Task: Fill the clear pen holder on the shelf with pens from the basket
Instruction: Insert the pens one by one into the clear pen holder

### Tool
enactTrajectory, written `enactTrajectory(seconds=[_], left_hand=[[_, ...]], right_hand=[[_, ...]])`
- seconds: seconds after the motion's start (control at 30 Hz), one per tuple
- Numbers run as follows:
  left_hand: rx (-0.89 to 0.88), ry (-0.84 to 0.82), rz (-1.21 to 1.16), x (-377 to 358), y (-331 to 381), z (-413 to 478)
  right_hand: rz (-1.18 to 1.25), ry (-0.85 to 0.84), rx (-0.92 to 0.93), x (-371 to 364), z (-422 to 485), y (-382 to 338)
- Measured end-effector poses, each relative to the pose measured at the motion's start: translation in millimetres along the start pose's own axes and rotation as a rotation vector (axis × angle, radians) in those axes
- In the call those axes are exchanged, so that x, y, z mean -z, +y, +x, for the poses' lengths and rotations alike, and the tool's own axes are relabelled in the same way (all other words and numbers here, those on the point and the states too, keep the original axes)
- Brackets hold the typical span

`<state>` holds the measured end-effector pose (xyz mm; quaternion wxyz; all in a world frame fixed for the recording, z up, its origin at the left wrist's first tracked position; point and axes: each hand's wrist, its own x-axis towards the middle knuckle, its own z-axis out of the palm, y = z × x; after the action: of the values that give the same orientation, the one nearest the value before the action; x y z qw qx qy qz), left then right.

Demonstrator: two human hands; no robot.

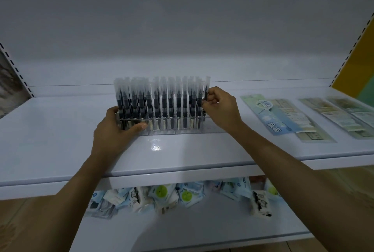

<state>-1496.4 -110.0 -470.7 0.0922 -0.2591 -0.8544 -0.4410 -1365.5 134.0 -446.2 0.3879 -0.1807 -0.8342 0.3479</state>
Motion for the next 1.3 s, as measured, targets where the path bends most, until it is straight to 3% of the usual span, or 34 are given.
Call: enactTrajectory(seconds=[0.2,0.4,0.5,0.63,0.73,0.9,1.2,1.3], left_hand=[[0.018,-0.034,-0.037,-0.1,-1.8,1.6],[0.066,-0.130,-0.118,10.4,-1.2,-1.0],[0.028,-0.006,-0.131,21.0,-2.8,-16.2],[-0.172,0.246,-0.168,36.9,1.9,-67.2],[-0.358,0.264,-0.172,34.9,1.1,-121.3],[-0.546,-0.072,-0.053,-9.6,-47.8,-214.7],[-0.078,-0.791,0.166,-103.5,-195.0,-328.4],[0.071,-0.895,0.261,-137.7,-241.3,-341.2]], right_hand=[[0.055,-0.082,-0.120,6.7,2.9,-7.2],[0.053,-0.053,-0.159,18.2,-17.5,-21.2],[0.037,-0.059,-0.165,27.8,-45.7,-33.9],[0.016,0.047,-0.061,33.8,-104.8,-62.0],[0.012,0.049,0.001,24.9,-167.2,-72.4],[-0.065,-0.077,-0.034,-10.7,-278.8,-34.9],[-0.254,-0.403,-0.387,-59.7,-434.1,103.9],[-0.333,-0.563,-0.455,-90.2,-461.9,155.3]])
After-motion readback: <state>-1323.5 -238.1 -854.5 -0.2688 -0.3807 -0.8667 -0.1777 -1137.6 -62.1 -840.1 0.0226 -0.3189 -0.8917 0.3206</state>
